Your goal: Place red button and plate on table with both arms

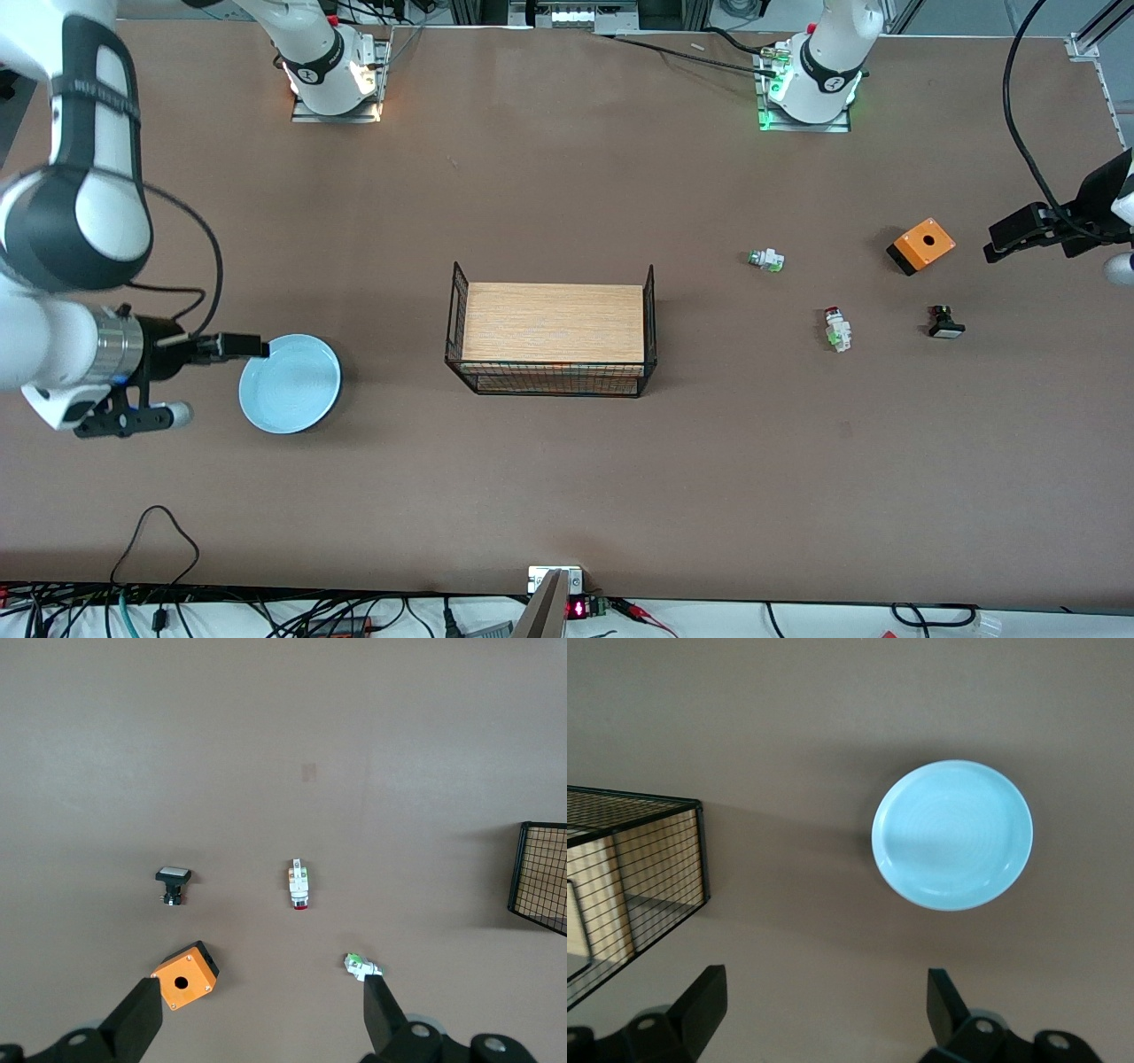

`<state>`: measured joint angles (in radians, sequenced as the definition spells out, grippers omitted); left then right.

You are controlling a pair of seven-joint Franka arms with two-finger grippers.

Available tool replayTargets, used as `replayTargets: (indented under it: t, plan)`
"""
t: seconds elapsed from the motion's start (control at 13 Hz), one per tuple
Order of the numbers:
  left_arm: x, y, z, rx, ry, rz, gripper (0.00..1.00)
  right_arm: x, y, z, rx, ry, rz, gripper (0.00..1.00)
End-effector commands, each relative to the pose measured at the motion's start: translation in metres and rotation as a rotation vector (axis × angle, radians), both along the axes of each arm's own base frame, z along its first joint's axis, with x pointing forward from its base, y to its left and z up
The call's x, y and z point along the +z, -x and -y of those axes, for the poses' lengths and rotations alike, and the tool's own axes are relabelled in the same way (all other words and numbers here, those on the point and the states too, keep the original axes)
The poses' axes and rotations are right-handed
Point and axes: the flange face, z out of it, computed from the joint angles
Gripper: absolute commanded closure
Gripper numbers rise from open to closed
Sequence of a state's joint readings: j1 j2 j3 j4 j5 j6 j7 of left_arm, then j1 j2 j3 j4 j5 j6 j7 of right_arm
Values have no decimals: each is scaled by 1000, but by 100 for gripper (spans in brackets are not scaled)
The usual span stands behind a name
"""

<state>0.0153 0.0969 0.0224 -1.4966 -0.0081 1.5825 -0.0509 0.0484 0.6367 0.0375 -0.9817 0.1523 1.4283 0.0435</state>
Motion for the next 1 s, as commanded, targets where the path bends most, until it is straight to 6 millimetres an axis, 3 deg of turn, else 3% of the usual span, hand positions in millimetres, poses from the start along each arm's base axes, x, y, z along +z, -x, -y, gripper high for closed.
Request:
replayTargets:
  t: [0.0,0.31,0.54,0.69,0.92]
  plan:
    - [10,7,1,-18,4,19,0,27,19,1,-42,46,-23,0]
    - [12,10,8,-30,4,0,0,36,46,2,-17,95,-71,0]
    - [19,10,8,-29,5,10,0,24,71,-6,20,206,-2,0]
    - [18,11,10,-32,6,-2,0,38,86,-23,59,247,51,0]
    - [18,14,11,-34,7,-25,0,61,116,-78,171,319,144,0]
